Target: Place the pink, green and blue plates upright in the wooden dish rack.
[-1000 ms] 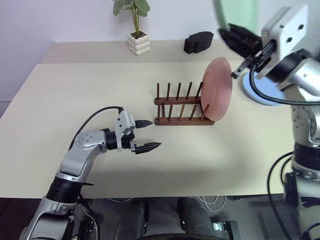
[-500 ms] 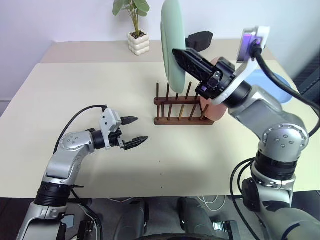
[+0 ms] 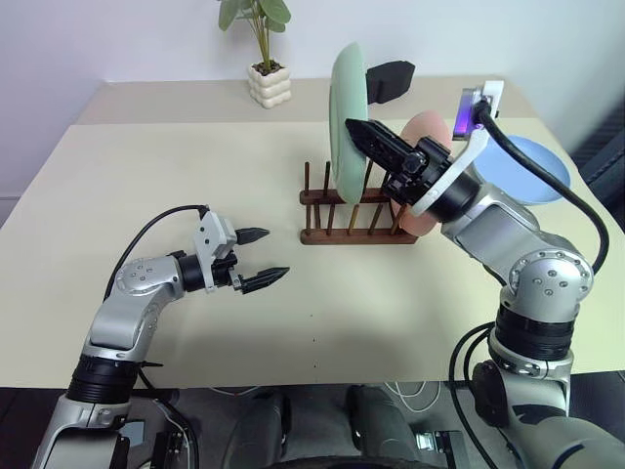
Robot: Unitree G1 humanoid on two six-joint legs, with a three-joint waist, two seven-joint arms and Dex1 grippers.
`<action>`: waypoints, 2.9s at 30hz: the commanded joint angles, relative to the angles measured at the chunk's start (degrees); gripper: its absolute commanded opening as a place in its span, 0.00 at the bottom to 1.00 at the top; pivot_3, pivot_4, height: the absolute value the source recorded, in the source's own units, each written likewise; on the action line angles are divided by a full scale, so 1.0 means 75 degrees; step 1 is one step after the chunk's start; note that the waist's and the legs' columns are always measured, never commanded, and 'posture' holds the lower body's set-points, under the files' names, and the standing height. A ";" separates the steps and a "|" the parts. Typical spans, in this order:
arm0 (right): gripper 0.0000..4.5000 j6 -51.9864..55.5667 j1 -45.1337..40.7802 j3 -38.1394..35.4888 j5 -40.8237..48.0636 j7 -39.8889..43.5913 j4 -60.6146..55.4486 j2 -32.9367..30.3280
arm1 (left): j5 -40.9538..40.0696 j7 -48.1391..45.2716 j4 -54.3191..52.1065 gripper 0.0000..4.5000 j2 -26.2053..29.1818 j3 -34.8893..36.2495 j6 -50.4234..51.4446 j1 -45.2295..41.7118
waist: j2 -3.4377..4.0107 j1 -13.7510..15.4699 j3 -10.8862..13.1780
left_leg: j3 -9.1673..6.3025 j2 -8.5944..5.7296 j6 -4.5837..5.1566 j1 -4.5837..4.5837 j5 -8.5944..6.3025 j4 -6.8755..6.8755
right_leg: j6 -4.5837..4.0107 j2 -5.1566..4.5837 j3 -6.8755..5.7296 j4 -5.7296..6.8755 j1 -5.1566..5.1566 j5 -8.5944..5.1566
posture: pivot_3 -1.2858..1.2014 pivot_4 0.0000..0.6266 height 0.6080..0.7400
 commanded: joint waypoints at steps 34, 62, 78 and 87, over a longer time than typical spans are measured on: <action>0.02 -0.0297 0.0323 -0.0647 0.0829 -0.0604 0.0556 -0.0116 | -0.0094 0.0029 -0.0216 1.00 -0.0008 0.0111 -0.0060 -0.0037 | 0.0000 -0.0004 0.0000 | 0.0001 0.0002 0.0000 0.0000 0.0000 0.0000 | 0.0001 0.0002 0.0001 0.0001 -0.0001 0.0000 | 0.52 0.24 1.00; 0.99 -0.0491 0.0112 -0.0575 0.0380 -0.0279 0.0126 -0.0738 | -0.0098 0.0031 -0.0231 1.00 -0.0040 0.0060 -0.0026 -0.0053 | 0.0000 -0.0001 0.0000 | 0.0001 0.0002 0.0000 0.0000 0.0000 0.0000 | 0.0001 0.0002 0.0001 0.0000 -0.0001 -0.0001 | 0.52 0.24 1.00; 0.99 -0.1937 -0.0072 -0.1425 -0.3118 0.2320 0.2305 -0.4274 | -0.0146 -0.0033 -0.0320 1.00 -0.0039 0.0067 0.0013 -0.0040 | -0.0007 0.0052 0.0002 | 0.0006 -0.0010 0.0004 -0.0001 -0.0002 0.0003 | -0.0005 -0.0007 -0.0001 -0.0043 0.0026 -0.0005 | 0.52 0.24 1.00; 0.99 -0.4683 -0.0056 0.0689 -0.7246 0.4078 0.5964 -0.4945 | -0.0159 -0.0165 -0.0219 1.00 -0.0072 0.0008 0.0031 -0.0275 | 0.0006 -0.0047 0.0005 | 0.0031 0.0001 0.0011 0.0022 -0.0006 0.0002 | -0.0001 0.0010 0.0017 -0.0017 0.0021 -0.0002 | 0.52 0.24 1.00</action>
